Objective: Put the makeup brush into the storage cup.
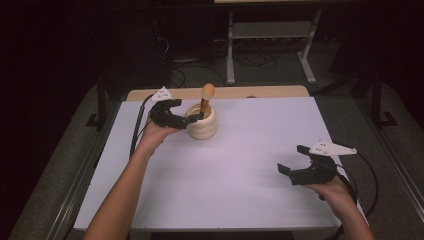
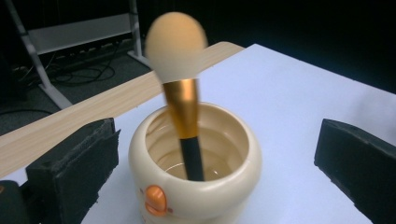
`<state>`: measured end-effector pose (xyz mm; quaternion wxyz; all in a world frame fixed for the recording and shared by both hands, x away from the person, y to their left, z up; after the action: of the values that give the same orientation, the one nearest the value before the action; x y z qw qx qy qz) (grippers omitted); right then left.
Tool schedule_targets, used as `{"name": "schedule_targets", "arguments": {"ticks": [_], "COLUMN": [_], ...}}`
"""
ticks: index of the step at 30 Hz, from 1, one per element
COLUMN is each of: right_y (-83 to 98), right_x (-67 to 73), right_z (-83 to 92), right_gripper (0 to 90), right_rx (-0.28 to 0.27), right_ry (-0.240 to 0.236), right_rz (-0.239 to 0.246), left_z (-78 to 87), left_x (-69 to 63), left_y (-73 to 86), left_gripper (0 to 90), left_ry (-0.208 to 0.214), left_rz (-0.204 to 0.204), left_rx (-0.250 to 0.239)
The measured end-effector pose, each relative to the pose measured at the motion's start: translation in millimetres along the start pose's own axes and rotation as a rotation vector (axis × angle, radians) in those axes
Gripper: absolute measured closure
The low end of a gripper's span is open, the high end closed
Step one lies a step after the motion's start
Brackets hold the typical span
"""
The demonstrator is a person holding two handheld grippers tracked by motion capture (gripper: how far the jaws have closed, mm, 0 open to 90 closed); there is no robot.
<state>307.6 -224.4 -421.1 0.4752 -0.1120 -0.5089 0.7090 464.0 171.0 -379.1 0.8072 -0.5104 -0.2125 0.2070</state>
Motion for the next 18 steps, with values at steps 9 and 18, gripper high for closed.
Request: {"name": "schedule_targets", "arguments": {"ticks": [9,18], "right_y": [-0.3,-1.5], "right_x": [1.7,2.7], "right_z": [-0.4,0.2], "right_gripper": [0.0,0.0], "right_rx": [0.006,0.0], "right_ry": [0.001,0.0], "right_rz": [0.005,0.005], "left_z": [16.7,33.0], "left_x": [-9.5,-23.5], "left_y": [-0.7,-2.8], "left_gripper": [0.0,0.0], "left_ry": [0.0,0.009], "left_rz": [-0.01,-0.01], "left_rx": [0.007,0.003]}}
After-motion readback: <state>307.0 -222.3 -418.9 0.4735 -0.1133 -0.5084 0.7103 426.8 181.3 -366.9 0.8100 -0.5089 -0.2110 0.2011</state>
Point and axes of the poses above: each handheld gripper's, and its own axes: z roughly backward along the jaws, y roughly out of its underside, x roughly to its left, the point moved 4 cm from there along -z, roughly forward along the jaws, and after that the axes turned 14 degrees about -z, right-handed, at the moved point
